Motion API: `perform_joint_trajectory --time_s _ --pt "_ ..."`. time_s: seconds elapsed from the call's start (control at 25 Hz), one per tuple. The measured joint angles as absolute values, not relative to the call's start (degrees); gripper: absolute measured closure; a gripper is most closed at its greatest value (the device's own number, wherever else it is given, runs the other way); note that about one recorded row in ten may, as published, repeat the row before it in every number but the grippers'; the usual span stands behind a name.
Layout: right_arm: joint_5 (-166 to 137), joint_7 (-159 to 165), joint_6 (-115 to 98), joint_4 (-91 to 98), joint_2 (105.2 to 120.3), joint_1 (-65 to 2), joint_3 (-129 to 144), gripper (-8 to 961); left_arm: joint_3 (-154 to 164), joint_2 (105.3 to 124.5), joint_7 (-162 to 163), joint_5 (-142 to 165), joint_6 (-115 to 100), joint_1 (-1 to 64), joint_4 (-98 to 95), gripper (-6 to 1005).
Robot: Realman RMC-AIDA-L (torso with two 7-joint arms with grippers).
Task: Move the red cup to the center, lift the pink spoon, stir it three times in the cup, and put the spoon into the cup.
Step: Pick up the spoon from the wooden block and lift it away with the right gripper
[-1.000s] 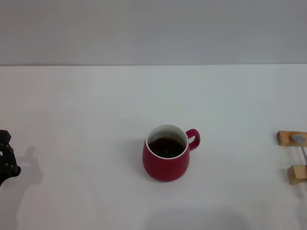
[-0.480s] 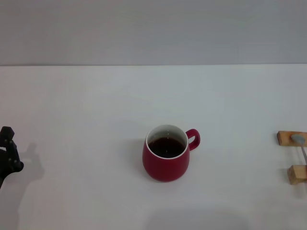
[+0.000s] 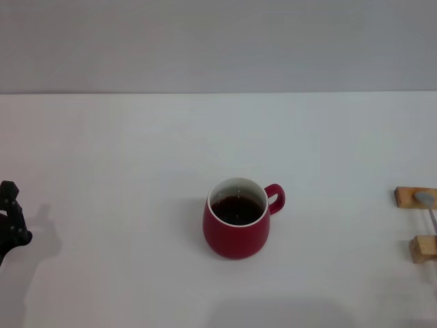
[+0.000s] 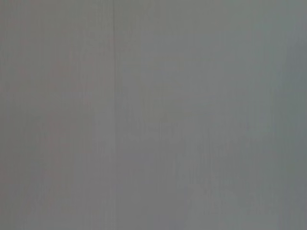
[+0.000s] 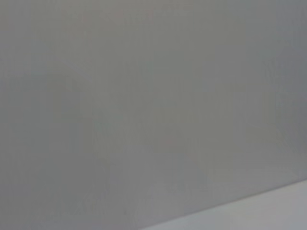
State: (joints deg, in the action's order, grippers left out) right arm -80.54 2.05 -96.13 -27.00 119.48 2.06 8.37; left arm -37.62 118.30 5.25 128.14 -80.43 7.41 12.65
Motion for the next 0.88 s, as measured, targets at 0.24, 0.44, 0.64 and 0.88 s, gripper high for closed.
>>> perform_joint_trajectory --time_s 0.24,0.44,0.64,0.88 --pt "-79.5 2.4 -94.0 -26.2 119.48 2.1 8.3 266 -37.5 118.29 5.6 128.1 -80.4 7.3 12.4 1001" --pt "-78.7 2.7 -92.4 -26.1 119.48 1.1 8.3 266 -37.5 118.30 5.7 128.1 -80.4 7.1 12.3 1001" --pt "-78.4 2.7 -90.4 -25.9 119.47 -0.1 8.3 266 -37.5 118.38 5.7 128.1 -80.3 7.2 12.0 1001" --pt "-78.4 2.8 -88.8 -25.9 119.44 -1.2 8.5 265 -37.5 118.39 5.8 128.1 -80.3 7.3 12.0 1001"
